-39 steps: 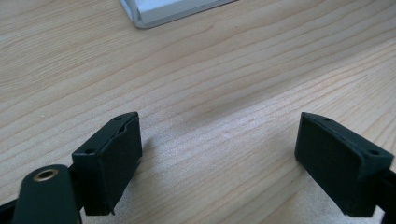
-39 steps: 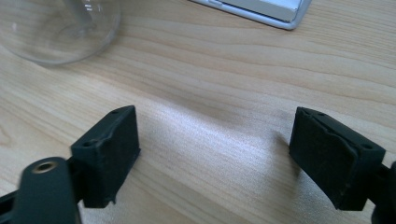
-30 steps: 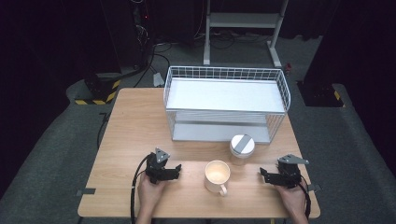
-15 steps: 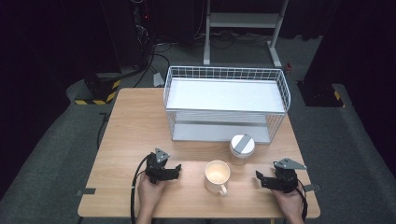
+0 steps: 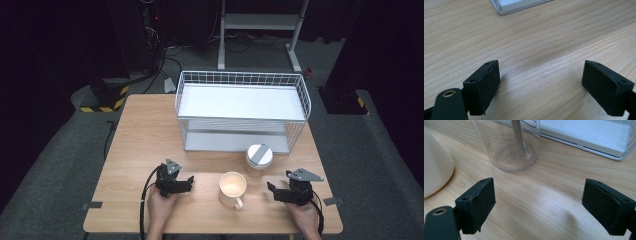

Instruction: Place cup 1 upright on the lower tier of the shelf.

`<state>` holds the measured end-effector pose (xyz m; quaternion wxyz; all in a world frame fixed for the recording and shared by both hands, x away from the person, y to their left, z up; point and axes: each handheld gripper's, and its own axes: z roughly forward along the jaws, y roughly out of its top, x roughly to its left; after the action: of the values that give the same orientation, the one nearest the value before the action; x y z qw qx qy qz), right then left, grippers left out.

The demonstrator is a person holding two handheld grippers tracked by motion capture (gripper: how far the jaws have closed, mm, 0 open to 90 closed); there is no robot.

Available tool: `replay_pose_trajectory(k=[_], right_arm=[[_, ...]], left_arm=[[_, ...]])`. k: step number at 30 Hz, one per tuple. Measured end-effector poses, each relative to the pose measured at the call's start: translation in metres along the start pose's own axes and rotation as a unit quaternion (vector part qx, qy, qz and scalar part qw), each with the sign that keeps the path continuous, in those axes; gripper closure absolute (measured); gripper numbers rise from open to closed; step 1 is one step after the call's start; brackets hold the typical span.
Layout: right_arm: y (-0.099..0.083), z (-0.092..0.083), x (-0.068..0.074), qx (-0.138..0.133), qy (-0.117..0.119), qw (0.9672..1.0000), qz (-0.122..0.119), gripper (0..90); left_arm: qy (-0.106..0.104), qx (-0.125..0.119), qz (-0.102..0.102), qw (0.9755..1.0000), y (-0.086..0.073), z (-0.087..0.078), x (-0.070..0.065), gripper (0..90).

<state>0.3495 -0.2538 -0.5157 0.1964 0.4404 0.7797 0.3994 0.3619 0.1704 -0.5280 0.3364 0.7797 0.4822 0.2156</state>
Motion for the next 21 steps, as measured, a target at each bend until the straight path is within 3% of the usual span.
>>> replay_pose_trajectory(k=[21], right_arm=[[0.022,0.010,0.003,-0.026,0.014,0.9995,-0.009,9.6]], left_arm=[[0.002,-0.001,0.001,1.0000,0.000,0.000,0.000,15.5]])
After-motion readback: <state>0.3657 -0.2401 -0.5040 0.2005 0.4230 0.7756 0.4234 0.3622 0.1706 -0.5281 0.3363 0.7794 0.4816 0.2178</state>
